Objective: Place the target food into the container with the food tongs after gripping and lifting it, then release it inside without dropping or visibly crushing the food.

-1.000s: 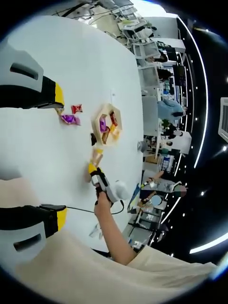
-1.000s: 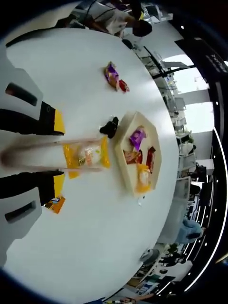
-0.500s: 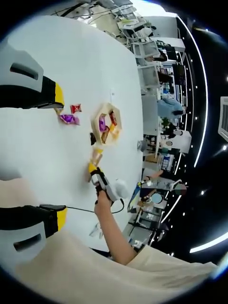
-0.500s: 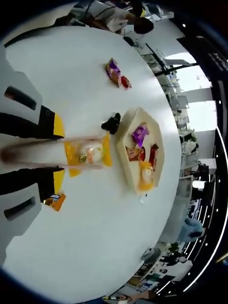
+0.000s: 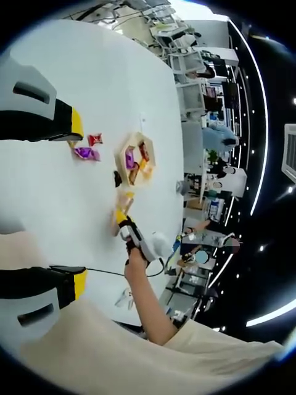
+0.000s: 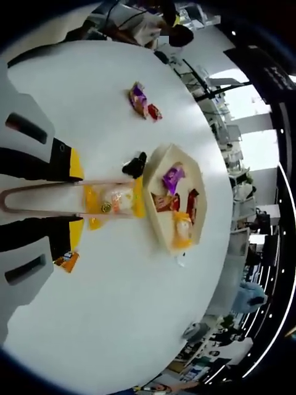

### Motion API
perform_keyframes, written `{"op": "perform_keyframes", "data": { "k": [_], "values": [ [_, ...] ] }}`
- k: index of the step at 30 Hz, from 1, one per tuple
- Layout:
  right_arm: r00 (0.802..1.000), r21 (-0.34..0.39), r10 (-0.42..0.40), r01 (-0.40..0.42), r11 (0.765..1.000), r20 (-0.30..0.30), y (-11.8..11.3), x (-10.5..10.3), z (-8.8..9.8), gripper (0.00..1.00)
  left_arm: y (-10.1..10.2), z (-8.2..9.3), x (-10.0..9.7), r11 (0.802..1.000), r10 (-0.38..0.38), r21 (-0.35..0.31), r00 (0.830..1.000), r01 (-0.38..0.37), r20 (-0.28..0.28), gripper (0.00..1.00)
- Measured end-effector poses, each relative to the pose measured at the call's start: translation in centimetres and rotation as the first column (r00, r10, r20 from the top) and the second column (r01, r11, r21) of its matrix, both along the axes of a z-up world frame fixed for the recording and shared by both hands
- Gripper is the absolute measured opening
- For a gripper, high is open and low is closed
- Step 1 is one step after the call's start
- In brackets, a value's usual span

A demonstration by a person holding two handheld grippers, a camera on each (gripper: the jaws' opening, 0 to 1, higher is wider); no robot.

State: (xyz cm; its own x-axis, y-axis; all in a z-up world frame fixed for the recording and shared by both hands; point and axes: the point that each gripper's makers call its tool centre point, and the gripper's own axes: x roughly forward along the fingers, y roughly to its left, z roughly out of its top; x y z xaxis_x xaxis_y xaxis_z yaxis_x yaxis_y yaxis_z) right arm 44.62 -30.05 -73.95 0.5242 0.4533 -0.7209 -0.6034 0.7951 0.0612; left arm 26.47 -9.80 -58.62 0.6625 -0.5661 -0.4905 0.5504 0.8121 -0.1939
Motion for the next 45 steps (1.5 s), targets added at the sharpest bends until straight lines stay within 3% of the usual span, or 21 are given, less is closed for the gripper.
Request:
{"op": "perform_keyframes", "data": {
  "k": [18, 27, 37, 45],
  "values": [
    [0.998, -0.02, 0.037, -0.038, 0.999, -0.045, 0.3, -1.7, 0.4, 0.2, 0.0, 0.2, 0.0, 1.0, -0.009, -0.016, 1.0, 0.009, 0.019, 0.83],
    [0.989, -0.022, 0.134, -0.136, 0.99, -0.058, 2.2, -3.3, 1.8, 0.19, -0.5, 0.5, 0.6, 0.999, -0.03, -0.027, 0.999, 0.03, 0.036, 0.83],
    [0.99, -0.039, 0.138, -0.139, 0.99, -0.031, 2.3, -2.0, 3.3, 0.18, 0.0, 0.7, 0.5, 0.999, -0.022, -0.034, 0.999, 0.024, 0.044, 0.83],
    [0.992, -0.056, 0.128, -0.127, 0.99, 0.019, 1.9, 0.6, 5.2, 0.18, 0.5, 0.6, 0.4, 0.999, -0.007, -0.038, 0.999, 0.009, 0.048, 0.83]
  ]
}}
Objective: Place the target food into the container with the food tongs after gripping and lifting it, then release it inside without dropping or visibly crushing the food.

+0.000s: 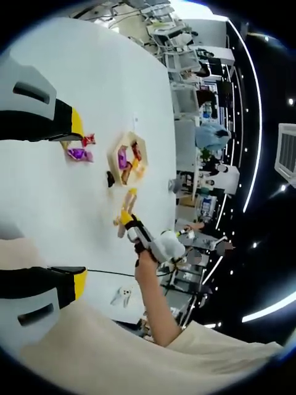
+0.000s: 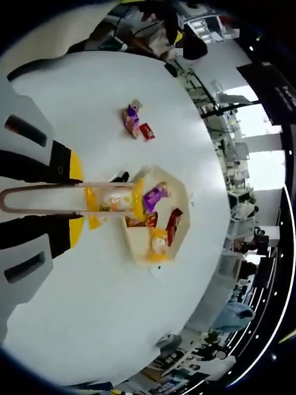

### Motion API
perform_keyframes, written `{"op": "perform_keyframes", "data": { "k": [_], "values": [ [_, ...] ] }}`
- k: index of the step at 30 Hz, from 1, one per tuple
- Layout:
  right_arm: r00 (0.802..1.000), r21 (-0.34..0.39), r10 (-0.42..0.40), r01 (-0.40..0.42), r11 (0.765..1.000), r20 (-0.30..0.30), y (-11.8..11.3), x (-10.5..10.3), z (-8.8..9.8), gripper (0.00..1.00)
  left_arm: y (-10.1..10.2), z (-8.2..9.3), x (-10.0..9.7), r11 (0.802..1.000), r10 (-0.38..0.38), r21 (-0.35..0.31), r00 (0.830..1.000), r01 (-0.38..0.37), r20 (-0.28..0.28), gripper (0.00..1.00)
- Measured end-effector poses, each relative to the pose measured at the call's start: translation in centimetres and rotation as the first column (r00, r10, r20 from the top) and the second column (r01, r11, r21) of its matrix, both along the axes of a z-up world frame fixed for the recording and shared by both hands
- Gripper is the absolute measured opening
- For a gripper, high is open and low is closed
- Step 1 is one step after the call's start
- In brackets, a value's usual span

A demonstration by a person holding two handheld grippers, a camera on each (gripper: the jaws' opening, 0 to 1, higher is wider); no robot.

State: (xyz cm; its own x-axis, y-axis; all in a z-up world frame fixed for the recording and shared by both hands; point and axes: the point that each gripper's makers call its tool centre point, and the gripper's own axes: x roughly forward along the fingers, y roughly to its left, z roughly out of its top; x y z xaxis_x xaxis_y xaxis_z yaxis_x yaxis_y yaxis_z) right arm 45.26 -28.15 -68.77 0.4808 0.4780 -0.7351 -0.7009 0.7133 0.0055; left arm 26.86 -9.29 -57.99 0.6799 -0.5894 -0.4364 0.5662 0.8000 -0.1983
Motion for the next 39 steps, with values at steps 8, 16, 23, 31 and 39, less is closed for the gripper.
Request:
{"op": "perform_keyframes", "data": {
  "k": [8, 16, 23, 31, 39],
  "values": [
    [0.999, -0.011, 0.012, -0.011, 1.0, 0.038, 0.3, 2.0, 1.5, 0.18, 0.1, 0.1, 0.0, 1.0, 0.009, -0.004, 1.0, -0.009, 0.005, 0.83],
    [0.998, -0.021, 0.034, -0.033, 0.999, 0.057, 1.5, 3.6, 2.3, 0.18, 0.5, 0.0, -0.1, 1.0, 0.022, -0.005, 1.0, -0.022, 0.004, 0.83],
    [0.997, -0.017, 0.04, -0.039, 0.999, 0.067, 2.4, 5.1, 3.2, 0.18, 0.8, -0.1, -0.1, 0.999, 0.032, -0.006, 0.999, -0.032, 0.002, 0.83],
    [0.996, -0.023, 0.052, -0.05, 0.998, 0.068, 3.2, 6.6, 3.4, 0.18, 1.1, -0.2, 0.0, 0.999, 0.044, -0.01, 0.999, -0.044, -0.001, 0.83],
    [0.996, -0.024, 0.058, -0.057, 0.998, 0.063, 3.9, 7.7, 3.4, 0.18, 1.6, -0.3, 0.2, 0.999, 0.053, -0.011, 0.999, -0.053, -0.005, 0.83]
  ]
}}
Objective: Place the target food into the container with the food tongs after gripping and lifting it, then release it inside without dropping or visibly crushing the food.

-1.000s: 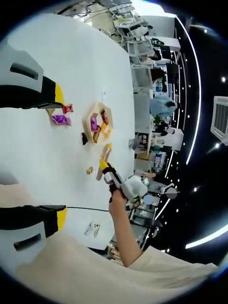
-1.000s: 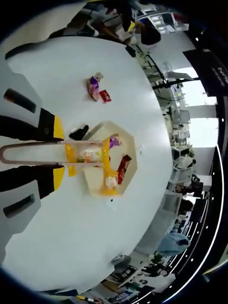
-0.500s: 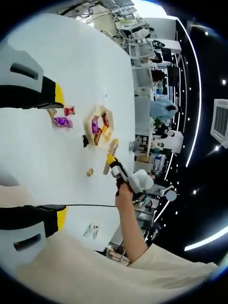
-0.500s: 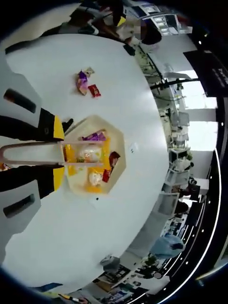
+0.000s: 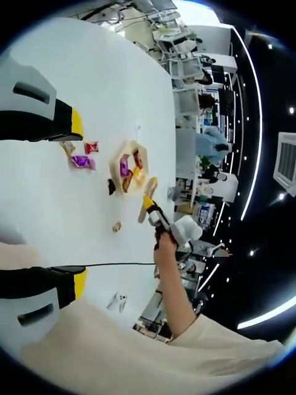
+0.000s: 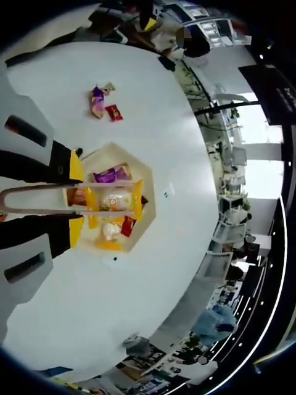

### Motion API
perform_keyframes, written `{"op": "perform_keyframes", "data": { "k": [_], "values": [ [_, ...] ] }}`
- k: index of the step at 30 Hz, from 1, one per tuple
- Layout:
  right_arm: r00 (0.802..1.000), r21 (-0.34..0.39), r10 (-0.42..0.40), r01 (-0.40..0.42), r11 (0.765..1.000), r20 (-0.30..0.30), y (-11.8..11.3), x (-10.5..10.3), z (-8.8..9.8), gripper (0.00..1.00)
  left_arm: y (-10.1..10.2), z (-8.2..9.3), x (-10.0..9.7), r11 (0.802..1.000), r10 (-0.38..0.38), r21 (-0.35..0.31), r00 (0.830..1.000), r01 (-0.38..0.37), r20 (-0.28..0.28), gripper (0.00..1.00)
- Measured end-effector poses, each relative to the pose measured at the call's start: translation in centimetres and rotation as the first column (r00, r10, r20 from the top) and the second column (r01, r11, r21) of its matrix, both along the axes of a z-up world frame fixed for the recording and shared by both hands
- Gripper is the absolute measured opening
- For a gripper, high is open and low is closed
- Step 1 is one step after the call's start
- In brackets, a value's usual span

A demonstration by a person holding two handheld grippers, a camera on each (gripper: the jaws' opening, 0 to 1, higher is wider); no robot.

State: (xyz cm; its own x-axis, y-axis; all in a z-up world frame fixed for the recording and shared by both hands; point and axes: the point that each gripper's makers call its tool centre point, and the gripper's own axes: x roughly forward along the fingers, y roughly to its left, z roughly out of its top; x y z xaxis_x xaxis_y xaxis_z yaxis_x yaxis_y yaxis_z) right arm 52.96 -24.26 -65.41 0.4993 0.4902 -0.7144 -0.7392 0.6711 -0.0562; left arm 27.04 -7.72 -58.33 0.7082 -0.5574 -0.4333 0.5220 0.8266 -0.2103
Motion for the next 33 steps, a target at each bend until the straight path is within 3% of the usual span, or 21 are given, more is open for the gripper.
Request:
{"op": "perform_keyframes", "data": {
  "k": [10, 27, 29, 33],
  "values": [
    [1.0, -0.006, -0.004, 0.004, 1.0, -0.01, 0.3, 1.1, -0.1, 0.18, 0.4, -0.1, 0.3, 1.0, 0.005, -0.004, 1.0, -0.005, -0.003, 0.83],
    [0.999, -0.009, -0.012, 0.012, 1.0, -0.034, 0.9, 1.3, -0.4, 0.16, 1.1, -0.4, 0.7, 1.0, 0.002, -0.012, 1.0, -0.003, -0.008, 0.83],
    [1.0, -0.032, -0.01, 0.01, 0.999, 0.006, 0.7, 1.7, -0.3, 0.16, 1.1, -0.4, 0.7, 1.0, 0.002, -0.012, 1.0, -0.002, -0.01, 0.83],
    [1.0, -0.018, -0.014, 0.014, 1.0, -0.012, 0.7, 1.5, -0.4, 0.17, 1.1, -0.5, 0.7, 1.0, -0.001, -0.013, 1.0, 0.001, -0.012, 0.83]
  ]
}}
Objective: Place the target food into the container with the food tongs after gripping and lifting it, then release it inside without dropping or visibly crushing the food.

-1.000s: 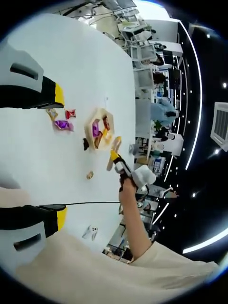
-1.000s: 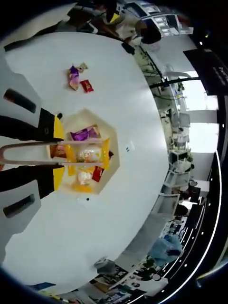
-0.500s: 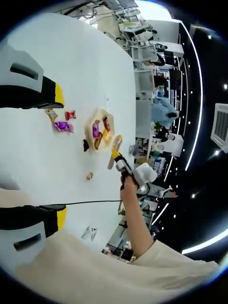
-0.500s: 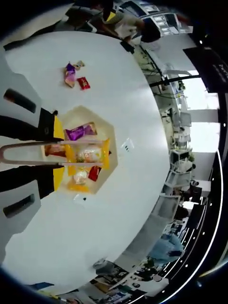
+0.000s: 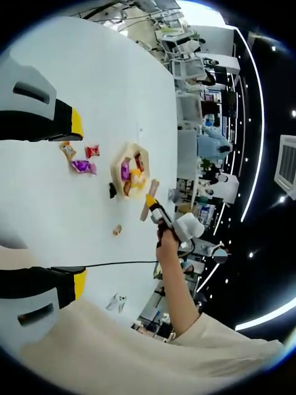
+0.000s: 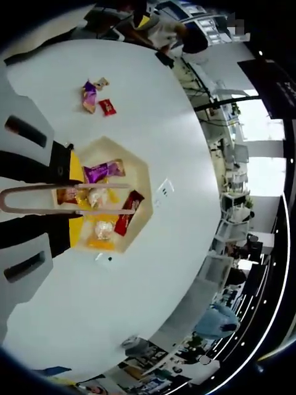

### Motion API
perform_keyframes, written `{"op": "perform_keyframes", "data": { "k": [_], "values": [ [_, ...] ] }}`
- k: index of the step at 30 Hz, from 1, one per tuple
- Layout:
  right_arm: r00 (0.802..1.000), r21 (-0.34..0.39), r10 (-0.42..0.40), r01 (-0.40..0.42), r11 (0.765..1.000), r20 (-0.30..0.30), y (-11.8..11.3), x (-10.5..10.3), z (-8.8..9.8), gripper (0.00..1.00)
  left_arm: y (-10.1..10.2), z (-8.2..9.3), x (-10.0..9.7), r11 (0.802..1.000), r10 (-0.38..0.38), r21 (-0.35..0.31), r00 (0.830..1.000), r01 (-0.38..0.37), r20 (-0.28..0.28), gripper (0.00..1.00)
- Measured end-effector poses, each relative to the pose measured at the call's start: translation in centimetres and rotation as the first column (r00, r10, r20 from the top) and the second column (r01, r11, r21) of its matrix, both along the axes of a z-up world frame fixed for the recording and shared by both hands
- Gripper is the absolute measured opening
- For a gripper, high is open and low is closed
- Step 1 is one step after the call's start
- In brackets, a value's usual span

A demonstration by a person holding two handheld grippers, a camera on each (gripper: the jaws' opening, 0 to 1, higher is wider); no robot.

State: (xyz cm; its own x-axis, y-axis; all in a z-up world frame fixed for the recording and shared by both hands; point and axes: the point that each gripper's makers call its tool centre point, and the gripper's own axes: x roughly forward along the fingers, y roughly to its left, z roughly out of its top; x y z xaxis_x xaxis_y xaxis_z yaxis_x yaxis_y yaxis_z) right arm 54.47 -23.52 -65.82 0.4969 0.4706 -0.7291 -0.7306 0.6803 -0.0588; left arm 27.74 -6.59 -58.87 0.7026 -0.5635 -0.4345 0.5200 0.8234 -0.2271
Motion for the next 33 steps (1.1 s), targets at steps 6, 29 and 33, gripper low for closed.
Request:
{"op": "perform_keyframes", "data": {
  "k": [6, 29, 33],
  "values": [
    [1.0, 0.003, -0.005, 0.005, 1.0, -0.005, -0.3, -0.2, 0.0, 0.18, -0.1, 0.0, 0.1, 1.0, -0.004, -0.003, 1.0, 0.004, -0.001, 0.83],
    [0.981, 0.081, -0.145, 0.156, 0.984, -0.13, -5.7, -4.0, -1.4, 0.18, -1.3, -0.1, 0.1, 0.999, -0.042, -0.005, 0.999, 0.042, 0.001, 0.83],
    [0.969, 0.104, -0.186, 0.205, 0.973, -0.164, -7.0, -5.0, -1.8, 0.18, -1.5, 0.0, 0.1, 0.999, -0.047, -0.007, 0.999, 0.047, 0.004, 0.82]
  ]
}}
